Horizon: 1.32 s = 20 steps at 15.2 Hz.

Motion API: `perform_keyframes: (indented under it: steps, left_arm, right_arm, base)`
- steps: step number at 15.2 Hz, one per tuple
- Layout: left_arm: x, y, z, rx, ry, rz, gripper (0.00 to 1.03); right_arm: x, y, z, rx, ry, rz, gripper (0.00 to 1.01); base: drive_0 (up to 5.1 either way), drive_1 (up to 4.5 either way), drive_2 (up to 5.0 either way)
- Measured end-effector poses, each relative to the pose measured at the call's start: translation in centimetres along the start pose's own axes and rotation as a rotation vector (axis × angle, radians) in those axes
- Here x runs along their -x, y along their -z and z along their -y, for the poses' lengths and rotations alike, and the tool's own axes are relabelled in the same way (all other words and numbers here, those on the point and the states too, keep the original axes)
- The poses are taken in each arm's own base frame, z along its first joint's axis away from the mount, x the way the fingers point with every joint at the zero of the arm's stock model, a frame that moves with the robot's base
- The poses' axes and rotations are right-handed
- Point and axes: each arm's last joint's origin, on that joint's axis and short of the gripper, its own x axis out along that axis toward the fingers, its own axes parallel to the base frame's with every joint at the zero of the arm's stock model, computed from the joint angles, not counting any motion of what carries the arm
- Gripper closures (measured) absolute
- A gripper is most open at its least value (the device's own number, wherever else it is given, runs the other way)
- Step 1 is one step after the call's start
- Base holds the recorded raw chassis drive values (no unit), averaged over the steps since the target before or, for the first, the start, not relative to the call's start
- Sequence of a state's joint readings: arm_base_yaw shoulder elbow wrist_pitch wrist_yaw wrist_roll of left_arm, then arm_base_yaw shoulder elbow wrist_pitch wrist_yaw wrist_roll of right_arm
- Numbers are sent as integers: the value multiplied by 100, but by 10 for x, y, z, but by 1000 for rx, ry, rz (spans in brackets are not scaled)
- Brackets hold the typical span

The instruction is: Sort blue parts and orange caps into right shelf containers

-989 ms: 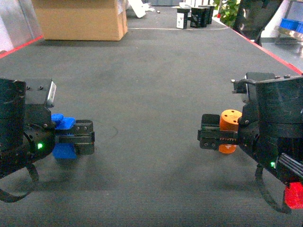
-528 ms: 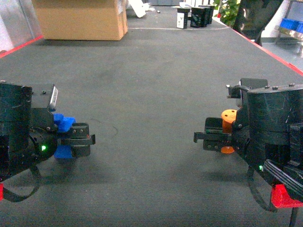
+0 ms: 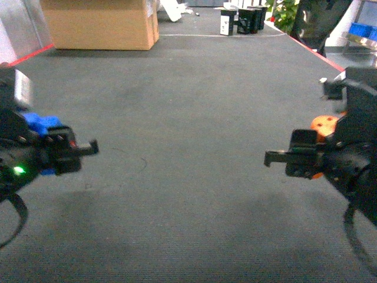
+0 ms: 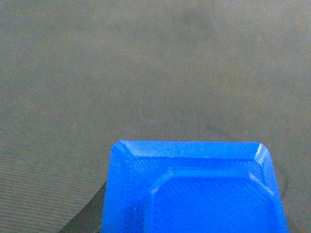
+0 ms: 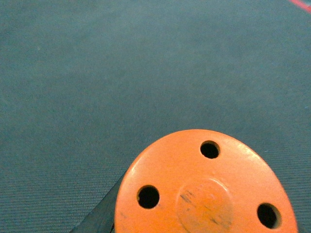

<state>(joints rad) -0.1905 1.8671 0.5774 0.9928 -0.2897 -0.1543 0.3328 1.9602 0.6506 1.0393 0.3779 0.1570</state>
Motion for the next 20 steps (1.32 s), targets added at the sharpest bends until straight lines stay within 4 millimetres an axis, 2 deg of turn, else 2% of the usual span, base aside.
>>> perform_keyframes:
  steps: [1, 2, 3, 4, 6, 7, 9, 11, 14, 16, 20]
  left_arm:
    - [25, -17, -3, 45, -18, 84, 61]
    - [60, -31, -5, 63, -43, 152, 61]
    - [88, -38, -10, 60, -61, 185, 61]
    - [142, -63, -38, 71, -164, 297, 61]
    - [183, -84, -46, 61, -162, 421, 61]
    - [190, -89, -46, 84, -159, 464, 61]
    - [189, -90, -45, 79, -158, 454, 61]
    - [190, -81, -52, -45, 18, 295, 61]
    - [193, -59, -59, -70, 151, 275, 61]
    - [192, -49, -70, -62, 95, 269, 61]
    - [197, -33, -70, -66, 124, 275, 61]
  right_arm:
    - [21, -11, 7, -7, 5, 41, 58]
    - [48, -22, 17, -13, 6, 75, 58]
    - [73, -26, 26, -7, 24, 86, 58]
    - [130, -37, 49, 2, 72, 128, 58]
    - [173, -61, 58, -53, 68, 264, 58]
    - [188, -71, 60, -95, 76, 342, 58]
    - [192, -74, 60, -106, 68, 360, 58]
    - [191, -64, 65, 11, -17, 242, 58]
    - [198, -55, 81, 37, -61, 250, 58]
    - [199, -46, 87, 44, -59, 236, 58]
    - [205, -36, 97, 49, -61, 244, 58]
  base:
    - [0, 0, 0]
    - [0, 0, 0]
    - [0, 0, 0]
    - [0, 0, 0]
    - [0, 0, 0]
    - [0, 0, 0]
    - [0, 0, 0]
    - [0, 0, 0]
    - [0, 0, 0]
    - [0, 0, 0]
    - [0, 0, 0]
